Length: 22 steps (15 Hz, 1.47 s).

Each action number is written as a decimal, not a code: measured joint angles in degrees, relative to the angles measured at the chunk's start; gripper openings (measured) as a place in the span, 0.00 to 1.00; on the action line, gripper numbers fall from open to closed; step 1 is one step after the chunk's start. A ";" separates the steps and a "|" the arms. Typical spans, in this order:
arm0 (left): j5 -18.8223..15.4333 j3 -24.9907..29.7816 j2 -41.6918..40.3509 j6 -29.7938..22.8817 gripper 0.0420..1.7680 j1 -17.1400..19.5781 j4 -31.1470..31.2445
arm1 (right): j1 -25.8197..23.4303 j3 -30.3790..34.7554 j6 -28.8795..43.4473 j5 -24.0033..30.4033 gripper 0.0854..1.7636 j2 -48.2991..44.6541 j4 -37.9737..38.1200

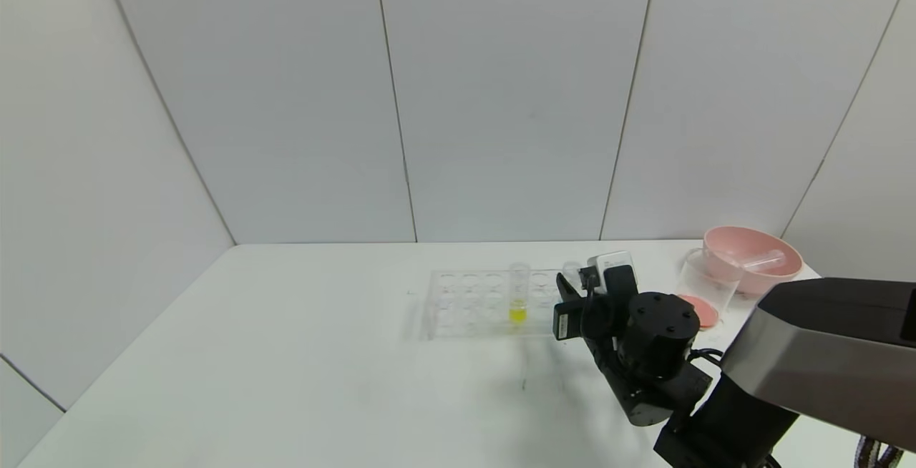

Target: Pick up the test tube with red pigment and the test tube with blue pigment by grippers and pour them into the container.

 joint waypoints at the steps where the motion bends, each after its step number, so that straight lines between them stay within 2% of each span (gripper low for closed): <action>1: -0.02 0.00 0.00 0.00 1.00 0.00 0.02 | 0.00 -0.05 -0.04 -0.02 0.24 -0.41 0.00; 16: 0.00 0.00 0.00 0.00 1.00 0.00 0.02 | 0.17 1.22 -1.95 1.90 0.24 -9.25 0.02; 19: 0.00 0.00 0.00 0.00 1.00 0.00 0.00 | -1.46 5.27 -2.01 9.40 0.24 -12.37 1.56; 22: 0.00 0.00 0.00 0.00 1.00 0.00 0.02 | -7.46 10.64 -1.79 23.74 0.24 -17.60 4.64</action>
